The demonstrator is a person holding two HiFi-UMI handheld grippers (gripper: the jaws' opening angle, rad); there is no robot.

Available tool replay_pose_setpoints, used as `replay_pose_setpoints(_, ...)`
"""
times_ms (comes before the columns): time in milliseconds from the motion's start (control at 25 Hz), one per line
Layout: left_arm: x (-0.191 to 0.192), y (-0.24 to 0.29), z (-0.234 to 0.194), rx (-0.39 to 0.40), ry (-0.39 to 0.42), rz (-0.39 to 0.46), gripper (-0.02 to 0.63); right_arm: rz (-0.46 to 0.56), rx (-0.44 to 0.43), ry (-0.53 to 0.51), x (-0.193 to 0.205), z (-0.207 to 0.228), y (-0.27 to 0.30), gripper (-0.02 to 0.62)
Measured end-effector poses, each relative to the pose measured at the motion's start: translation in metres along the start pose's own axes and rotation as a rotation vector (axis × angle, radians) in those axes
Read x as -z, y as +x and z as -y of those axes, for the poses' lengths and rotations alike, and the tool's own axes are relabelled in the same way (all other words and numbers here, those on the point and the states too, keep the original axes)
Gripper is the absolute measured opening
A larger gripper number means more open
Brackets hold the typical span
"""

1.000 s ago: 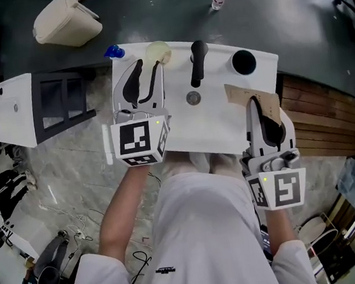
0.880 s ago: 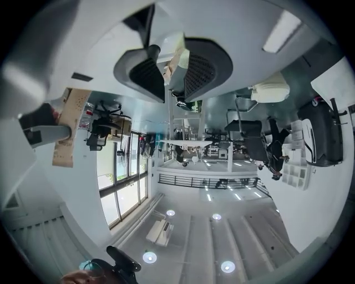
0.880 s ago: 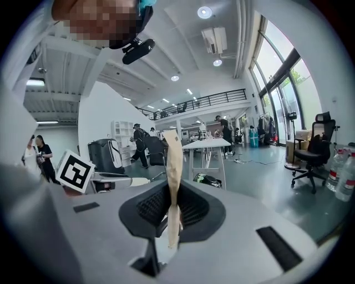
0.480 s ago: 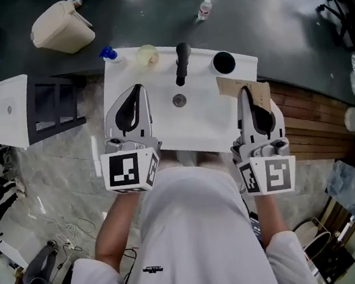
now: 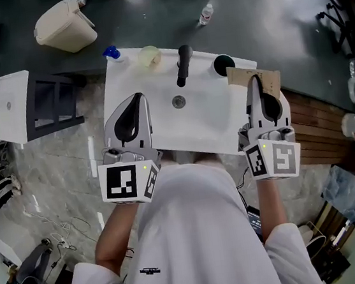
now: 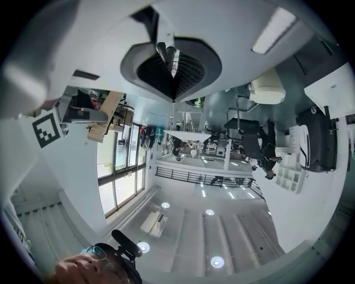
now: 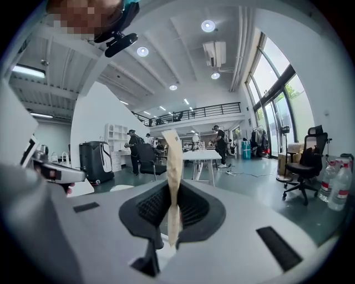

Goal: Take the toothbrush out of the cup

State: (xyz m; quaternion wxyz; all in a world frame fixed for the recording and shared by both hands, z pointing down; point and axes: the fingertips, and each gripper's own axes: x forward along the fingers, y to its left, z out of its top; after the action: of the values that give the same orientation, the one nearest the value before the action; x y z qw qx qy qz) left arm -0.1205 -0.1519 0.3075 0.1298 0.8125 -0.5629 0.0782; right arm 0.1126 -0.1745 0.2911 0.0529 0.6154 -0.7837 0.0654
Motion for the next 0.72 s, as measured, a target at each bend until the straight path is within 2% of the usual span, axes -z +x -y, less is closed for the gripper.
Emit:
replay_pose_setpoints(280,0.003,0.006,-0.005,-0.015,-0.003,0.004,0.005,-0.023,0.022,-0.012,0.028,0.019,0.028,0.026)
replay_pose_setpoints(720,0.017,0.022,-0.002,-0.017,0.011,-0.040,0.005,-0.105,0.066,0.050,0.092,0.042,0.065,0.026)
